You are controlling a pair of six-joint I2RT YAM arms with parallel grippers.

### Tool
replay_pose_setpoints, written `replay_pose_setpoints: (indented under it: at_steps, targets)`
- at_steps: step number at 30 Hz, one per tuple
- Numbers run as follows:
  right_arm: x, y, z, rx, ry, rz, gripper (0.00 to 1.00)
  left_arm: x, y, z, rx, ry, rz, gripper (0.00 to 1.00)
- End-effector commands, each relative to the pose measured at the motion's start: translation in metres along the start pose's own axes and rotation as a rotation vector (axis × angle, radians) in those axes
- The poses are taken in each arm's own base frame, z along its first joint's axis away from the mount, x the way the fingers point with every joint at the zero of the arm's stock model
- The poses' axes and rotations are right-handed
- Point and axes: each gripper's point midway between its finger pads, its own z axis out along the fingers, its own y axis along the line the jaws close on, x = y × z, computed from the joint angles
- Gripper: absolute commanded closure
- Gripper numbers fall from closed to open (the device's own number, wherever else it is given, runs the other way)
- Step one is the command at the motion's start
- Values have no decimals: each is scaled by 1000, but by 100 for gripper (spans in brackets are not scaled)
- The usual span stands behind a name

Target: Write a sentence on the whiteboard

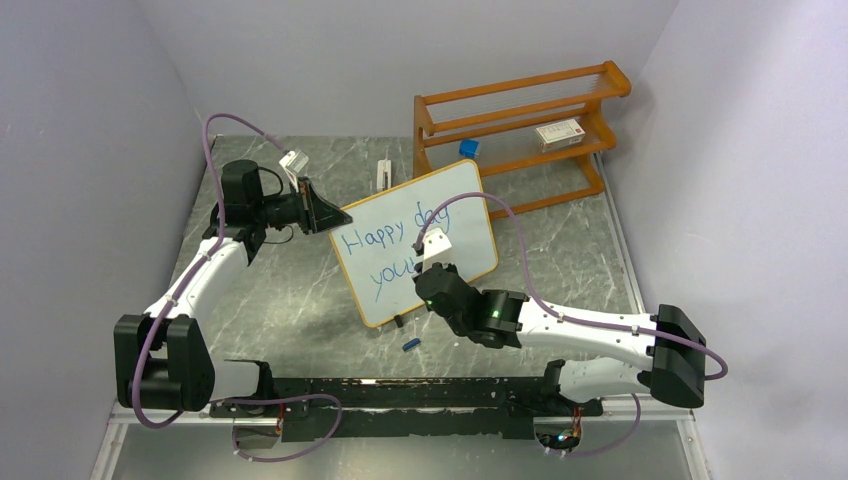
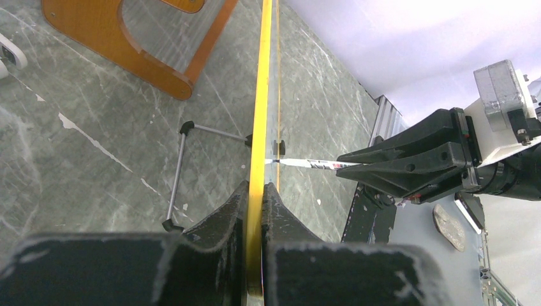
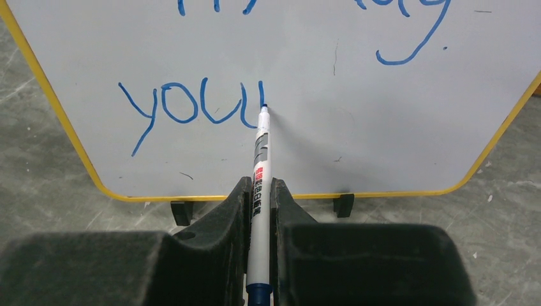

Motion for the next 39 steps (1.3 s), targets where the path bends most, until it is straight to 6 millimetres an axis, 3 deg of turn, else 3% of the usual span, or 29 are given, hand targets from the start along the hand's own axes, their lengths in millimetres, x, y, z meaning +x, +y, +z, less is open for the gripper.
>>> replay_pose_setpoints:
  at_steps: [1,9,24,29,39]
  targets:
    - [-24,-4,0,26,-75,45,100,16,8,6,-24,37,-18,95]
    - [-30,-11,-1,51,-97,52,100,15,8,6,-24,37,-16,95]
    - [-16,-20,-4,68,-53,68,100,16,8,6,-29,39,-16,95]
    - [-20,-25,-11,60,-68,74,100,16,9,5,-30,39,-17,95]
    - [-12,-41,-5,93,-49,88,100,16,8,5,-29,39,-16,95]
